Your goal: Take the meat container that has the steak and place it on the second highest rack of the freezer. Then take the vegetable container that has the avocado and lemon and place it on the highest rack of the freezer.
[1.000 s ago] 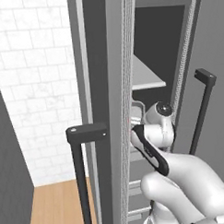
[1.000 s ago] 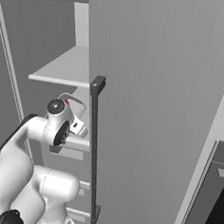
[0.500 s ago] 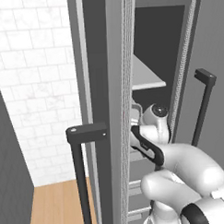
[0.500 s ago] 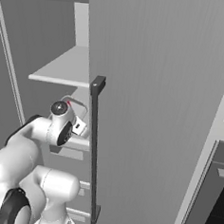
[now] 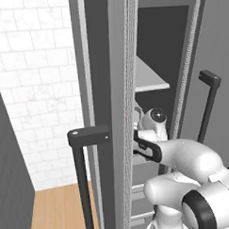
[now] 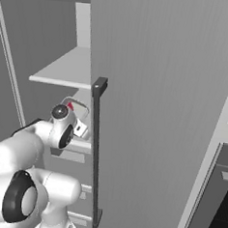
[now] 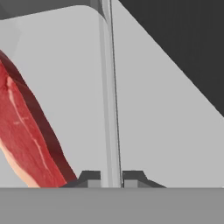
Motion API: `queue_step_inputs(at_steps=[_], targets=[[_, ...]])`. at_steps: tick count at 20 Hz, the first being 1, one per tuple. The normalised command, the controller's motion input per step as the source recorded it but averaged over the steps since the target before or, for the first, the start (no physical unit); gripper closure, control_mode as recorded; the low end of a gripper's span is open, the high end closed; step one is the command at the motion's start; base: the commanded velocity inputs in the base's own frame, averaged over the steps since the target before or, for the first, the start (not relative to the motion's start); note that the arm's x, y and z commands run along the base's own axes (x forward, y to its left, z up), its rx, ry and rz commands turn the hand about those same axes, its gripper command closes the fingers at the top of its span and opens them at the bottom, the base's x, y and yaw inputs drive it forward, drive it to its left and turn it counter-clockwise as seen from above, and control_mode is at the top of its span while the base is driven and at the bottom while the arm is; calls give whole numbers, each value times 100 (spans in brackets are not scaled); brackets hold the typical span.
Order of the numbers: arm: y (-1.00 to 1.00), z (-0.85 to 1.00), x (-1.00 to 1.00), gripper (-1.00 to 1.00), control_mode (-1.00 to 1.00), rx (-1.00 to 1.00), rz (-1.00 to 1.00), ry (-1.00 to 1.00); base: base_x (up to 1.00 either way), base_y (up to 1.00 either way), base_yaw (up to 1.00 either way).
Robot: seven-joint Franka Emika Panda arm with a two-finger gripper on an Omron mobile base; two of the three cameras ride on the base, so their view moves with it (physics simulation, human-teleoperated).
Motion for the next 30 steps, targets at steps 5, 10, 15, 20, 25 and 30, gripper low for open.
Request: queue_step_inputs(at_steps=[5, 10, 15, 20, 25, 30], targets=[[21, -25, 29, 100, -100, 0, -6, -2, 0, 0, 0], [8, -13, 28, 100, -100, 0, -4, -2, 0, 0, 0], [0, -3, 7, 100, -100, 0, -2, -6, 0, 0, 0], [0, 0, 0, 100, -100, 0, 0, 0, 0, 0, 0], [0, 0, 0, -100, -100, 0, 0, 0, 0, 0, 0], [0, 0, 0, -100, -100, 0, 0, 0, 0, 0, 0]])
